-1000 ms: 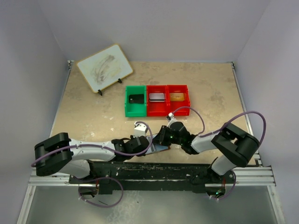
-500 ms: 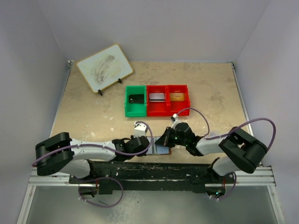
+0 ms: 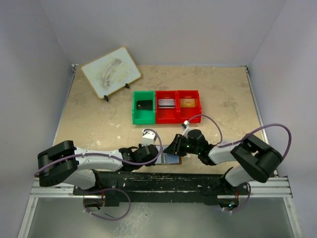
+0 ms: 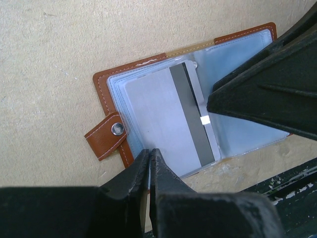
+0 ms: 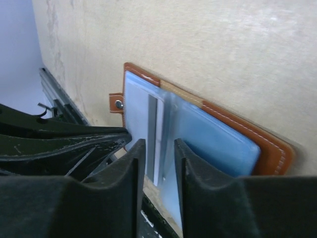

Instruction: Take the credit cards out of the card holder

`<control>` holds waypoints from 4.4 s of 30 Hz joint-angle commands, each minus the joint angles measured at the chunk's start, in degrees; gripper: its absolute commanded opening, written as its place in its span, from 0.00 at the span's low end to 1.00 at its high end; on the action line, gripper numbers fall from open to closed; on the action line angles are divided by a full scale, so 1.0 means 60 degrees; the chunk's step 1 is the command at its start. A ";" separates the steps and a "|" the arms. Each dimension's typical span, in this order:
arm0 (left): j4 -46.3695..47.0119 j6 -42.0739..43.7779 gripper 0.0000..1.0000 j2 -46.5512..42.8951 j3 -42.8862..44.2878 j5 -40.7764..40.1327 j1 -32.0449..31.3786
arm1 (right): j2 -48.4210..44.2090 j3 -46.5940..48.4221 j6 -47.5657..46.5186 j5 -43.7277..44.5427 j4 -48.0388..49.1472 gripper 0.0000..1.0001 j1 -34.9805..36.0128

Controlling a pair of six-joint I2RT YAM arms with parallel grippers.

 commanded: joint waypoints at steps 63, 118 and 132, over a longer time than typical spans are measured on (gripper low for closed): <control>-0.0378 0.0017 0.00 0.0507 -0.0316 0.0244 -0.0180 | 0.1473 -0.0855 0.1659 0.0035 0.3236 0.00 0.1255; -0.0175 -0.0140 0.20 0.0896 0.1610 0.0092 -0.0199 | -0.0375 -0.0557 -0.0277 -0.0144 -0.0230 0.00 -0.0667; 0.0686 -0.0891 0.04 0.1399 0.0460 0.0715 -0.0199 | -0.0599 -0.0899 0.0087 -0.0415 0.0443 0.09 -0.0667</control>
